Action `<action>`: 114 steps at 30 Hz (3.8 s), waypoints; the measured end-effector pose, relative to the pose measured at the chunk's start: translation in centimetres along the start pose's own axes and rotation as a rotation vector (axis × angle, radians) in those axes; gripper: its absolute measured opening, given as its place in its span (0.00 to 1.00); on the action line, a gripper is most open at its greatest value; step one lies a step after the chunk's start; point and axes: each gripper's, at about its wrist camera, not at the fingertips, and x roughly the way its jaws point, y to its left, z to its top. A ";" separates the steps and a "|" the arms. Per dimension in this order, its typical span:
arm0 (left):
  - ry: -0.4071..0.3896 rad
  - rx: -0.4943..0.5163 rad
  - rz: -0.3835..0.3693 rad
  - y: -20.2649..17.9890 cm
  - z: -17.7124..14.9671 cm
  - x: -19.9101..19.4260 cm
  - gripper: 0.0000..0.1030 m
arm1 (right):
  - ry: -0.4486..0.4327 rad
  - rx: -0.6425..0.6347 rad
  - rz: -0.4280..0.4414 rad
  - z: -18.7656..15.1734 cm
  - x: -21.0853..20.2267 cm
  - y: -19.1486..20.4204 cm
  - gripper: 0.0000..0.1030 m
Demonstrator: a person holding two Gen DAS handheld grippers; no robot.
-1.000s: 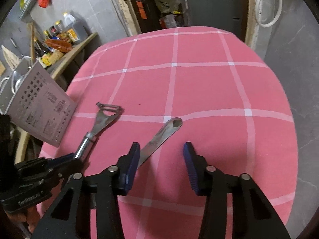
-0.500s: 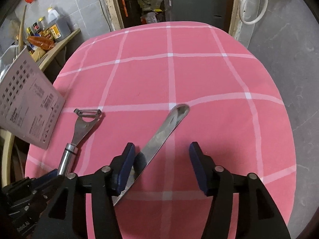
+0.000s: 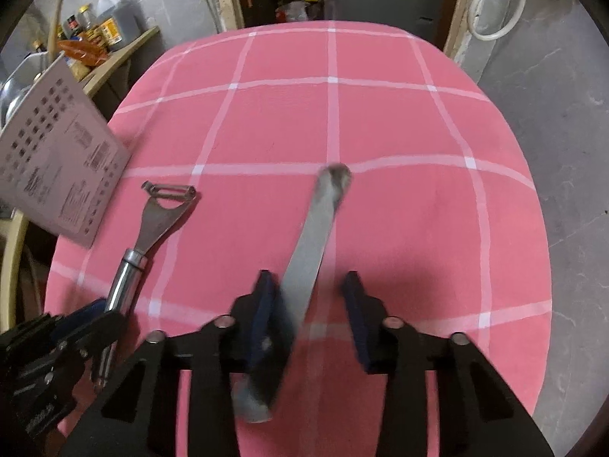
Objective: Organize utensils
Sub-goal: 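Grasp the butter knife with the right tool while the left tool holds the peeler, then lift the peeler and butter knife with both tools toward the white caddy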
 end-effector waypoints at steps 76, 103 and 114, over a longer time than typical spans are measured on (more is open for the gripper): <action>-0.027 0.243 -0.106 -3.4 -4.2 -8.2 0.17 | -0.432 0.189 0.316 -8.7 -10.2 -5.8 0.12; -0.446 0.106 -0.115 -0.5 0.7 -17.6 0.17 | -0.698 0.013 0.543 -0.4 -16.8 2.4 0.02; -0.729 0.001 -0.040 3.3 10.2 -20.3 0.17 | -0.874 0.008 0.628 6.9 -18.1 8.5 0.02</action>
